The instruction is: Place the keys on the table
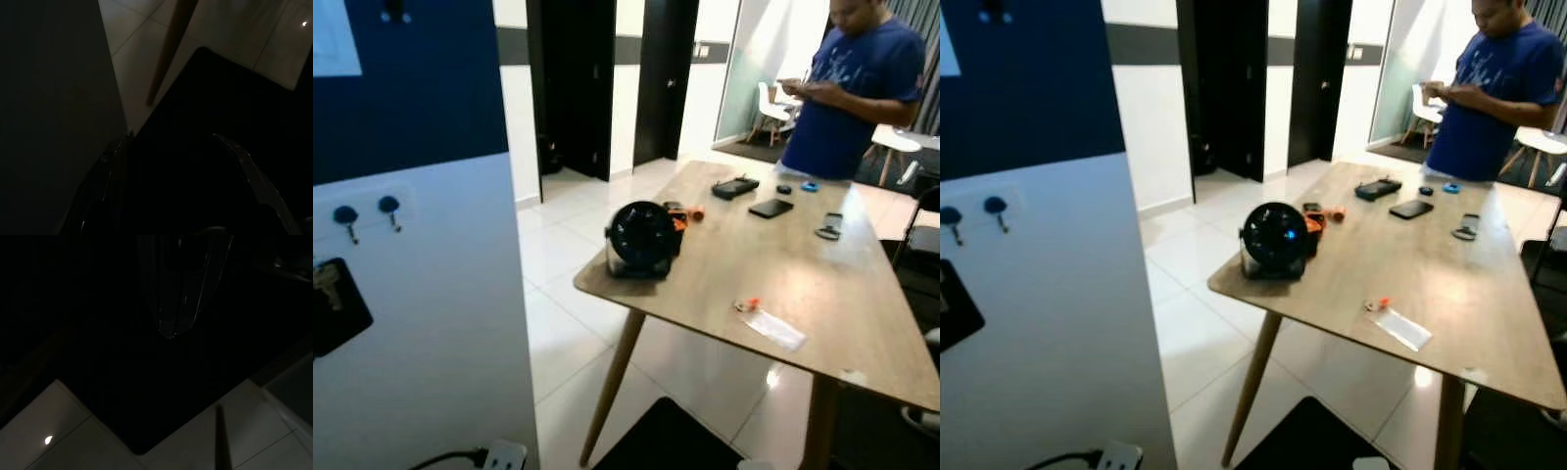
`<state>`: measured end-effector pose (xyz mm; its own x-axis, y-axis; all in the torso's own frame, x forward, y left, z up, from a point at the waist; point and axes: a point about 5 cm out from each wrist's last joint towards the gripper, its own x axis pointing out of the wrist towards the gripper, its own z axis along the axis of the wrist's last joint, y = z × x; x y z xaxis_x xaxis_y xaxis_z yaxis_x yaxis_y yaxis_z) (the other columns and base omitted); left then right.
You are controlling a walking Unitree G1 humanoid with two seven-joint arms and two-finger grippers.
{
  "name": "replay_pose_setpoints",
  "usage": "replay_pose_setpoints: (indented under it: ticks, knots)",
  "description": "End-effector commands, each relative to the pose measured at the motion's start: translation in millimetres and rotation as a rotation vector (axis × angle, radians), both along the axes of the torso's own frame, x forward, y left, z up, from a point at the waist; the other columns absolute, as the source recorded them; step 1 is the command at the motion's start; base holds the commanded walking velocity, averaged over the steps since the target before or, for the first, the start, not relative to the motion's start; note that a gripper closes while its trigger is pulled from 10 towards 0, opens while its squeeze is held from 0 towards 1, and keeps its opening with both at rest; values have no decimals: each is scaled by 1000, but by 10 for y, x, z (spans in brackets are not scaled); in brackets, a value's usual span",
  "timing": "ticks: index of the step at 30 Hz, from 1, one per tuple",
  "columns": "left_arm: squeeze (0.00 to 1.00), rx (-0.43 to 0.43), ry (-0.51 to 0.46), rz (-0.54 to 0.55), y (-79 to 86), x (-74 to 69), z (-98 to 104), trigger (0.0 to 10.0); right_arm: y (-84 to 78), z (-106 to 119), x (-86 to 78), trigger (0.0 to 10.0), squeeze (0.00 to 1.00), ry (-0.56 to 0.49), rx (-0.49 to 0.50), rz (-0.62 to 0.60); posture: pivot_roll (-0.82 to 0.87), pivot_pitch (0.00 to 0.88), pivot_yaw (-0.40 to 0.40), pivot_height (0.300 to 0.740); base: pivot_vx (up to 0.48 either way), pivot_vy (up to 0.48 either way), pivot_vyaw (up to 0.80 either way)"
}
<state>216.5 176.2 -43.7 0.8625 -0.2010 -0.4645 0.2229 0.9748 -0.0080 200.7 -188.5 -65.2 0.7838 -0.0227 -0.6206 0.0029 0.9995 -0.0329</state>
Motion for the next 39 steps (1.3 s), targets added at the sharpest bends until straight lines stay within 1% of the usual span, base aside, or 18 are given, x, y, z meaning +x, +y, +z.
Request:
replay_pose_setpoints:
  ticks: [1,5,7,13,21,25,39]
  knots:
    - [0,5,17,-3,2,-10,-16,10000,-22,-31,-53,10000,0,23,-6,0,62,33,-16,740,0,0,800]
    - [0,-23,39,2,5,-26,-34,10000,-18,-34,-59,10000,0,24,-5,1,64,33,-15,740,0,0,800]
    - [0,3,33,-3,18,-25,-30,10000,-17,-36,-61,10000,0,25,-4,0,64,31,-14,740,0,0,800]
    - [0,39,34,5,42,-19,-31,10000,-6,-41,-67,10000,0,27,0,-1,66,31,-11,740,0,0,800]
    - [0,42,41,14,63,-20,-35,10000,2,-45,-72,10000,0,30,2,0,67,30,-10,740,0,0,800]
    - [0,56,40,12,72,-22,-34,10000,5,-47,-72,10000,0,32,3,-1,67,29,-9,740,0,0,800]
    - [0,69,40,4,56,-2,-30,10000,1,-58,-92,10000,0,40,5,-2,67,31,-3,740,0,0,800]
